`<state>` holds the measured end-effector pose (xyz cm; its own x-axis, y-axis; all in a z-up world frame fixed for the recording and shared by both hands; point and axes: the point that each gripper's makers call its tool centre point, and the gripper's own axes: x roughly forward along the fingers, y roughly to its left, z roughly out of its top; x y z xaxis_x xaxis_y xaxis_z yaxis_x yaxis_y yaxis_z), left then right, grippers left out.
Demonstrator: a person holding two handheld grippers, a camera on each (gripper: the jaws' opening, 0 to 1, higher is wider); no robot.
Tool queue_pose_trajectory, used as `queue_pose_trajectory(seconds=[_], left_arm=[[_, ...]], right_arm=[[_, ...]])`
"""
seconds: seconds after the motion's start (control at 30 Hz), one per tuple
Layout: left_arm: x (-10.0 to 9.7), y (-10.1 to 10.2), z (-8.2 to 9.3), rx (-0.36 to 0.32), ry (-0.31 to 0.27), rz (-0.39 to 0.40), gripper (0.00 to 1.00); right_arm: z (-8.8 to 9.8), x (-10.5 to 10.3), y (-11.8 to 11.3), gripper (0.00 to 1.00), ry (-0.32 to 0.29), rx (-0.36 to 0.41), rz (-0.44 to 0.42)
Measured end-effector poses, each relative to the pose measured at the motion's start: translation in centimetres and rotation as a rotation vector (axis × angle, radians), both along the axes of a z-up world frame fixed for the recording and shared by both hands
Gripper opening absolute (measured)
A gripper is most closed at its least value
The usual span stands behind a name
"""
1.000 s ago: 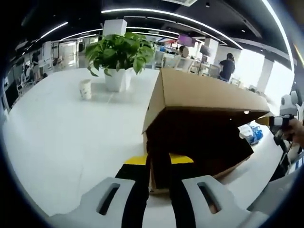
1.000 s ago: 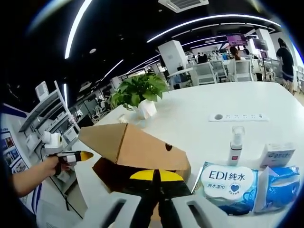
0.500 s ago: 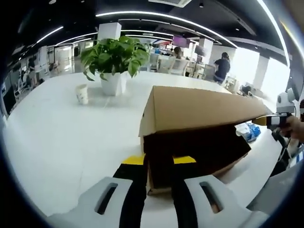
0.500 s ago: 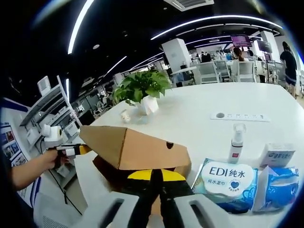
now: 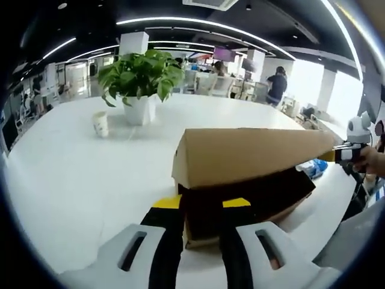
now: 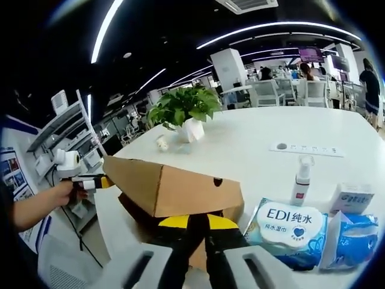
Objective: Operate the shoe box by opening the lid, removing the specified soft item, and placing it in the target area until the item is outside and the box remains undamaged.
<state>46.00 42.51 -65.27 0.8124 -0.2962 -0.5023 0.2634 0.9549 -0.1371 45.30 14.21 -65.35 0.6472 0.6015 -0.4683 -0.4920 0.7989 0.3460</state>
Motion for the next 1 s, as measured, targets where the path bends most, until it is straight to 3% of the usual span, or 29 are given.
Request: queue_pose_trajectory(seconds=[0.6,1.0], left_arm=[[-0.2,-0.1,0.3,0.018,-0.031,-0.049,0.26],[-0.7,-0.8,-0.5,0.012,0.005,-0.084,0.33]], right_arm=[[-0.8,-0.9,0.6,0.14,-0.017,-0.019,0.043],[-1.3,-1.7,0.8,0.19,-0.033,-0.053,0.077]])
